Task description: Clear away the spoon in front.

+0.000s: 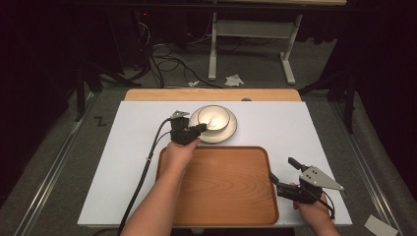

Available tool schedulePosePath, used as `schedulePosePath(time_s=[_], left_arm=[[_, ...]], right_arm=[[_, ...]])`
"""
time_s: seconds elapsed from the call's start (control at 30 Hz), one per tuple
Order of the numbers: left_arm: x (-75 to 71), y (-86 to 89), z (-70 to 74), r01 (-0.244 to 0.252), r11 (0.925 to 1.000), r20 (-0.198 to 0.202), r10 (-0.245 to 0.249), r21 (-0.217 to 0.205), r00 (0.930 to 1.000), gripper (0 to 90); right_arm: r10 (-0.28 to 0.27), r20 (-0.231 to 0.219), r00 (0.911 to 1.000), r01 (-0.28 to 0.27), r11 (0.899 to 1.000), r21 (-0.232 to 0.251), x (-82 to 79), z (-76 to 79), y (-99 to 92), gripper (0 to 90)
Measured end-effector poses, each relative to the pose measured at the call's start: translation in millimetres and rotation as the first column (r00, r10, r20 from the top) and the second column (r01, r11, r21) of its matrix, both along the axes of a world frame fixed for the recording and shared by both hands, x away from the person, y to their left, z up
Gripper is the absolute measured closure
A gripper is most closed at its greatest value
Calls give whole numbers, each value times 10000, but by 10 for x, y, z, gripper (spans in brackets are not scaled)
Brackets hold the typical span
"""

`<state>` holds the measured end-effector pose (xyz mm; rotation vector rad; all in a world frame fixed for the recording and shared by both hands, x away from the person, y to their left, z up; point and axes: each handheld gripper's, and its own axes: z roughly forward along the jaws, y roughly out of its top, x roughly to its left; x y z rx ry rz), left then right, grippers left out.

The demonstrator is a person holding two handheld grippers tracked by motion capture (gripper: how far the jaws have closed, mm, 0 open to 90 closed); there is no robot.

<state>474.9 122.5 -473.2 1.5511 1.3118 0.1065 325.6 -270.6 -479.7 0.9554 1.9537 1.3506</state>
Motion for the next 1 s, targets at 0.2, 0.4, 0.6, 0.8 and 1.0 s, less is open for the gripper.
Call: schedulePosePath(time_s=[0.2, 0.4, 0.6, 0.8, 1.0], left_arm=[[-10, -47, 17, 211, 9995, 242, -217, 232, 9995, 862], [-31, -110, 53, 339, 9972, 658, -382, 659, 9971, 862], [-52, -124, 98, 314, 9958, 1013, -401, 866, 9940, 862], [-81, -112, 139, 308, 9930, 1335, -460, 1138, 9900, 862], [-102, -99, 170, 326, 9927, 1582, -508, 1158, 9861, 862]], right_arm=[[-10, 19, 10000, 10, 10000, -3, -4, 4, 0, 164], [-55, 4, 10000, 55, 10000, 36, -11, 8, -7, 164], [-32, 15, 10000, 32, 10000, 11, -4, 4, -4, 164], [-33, 12, 10000, 33, 10000, 8, -3, 3, 0, 164], [-32, 17, 10000, 32, 10000, 11, -4, 4, -4, 164]])
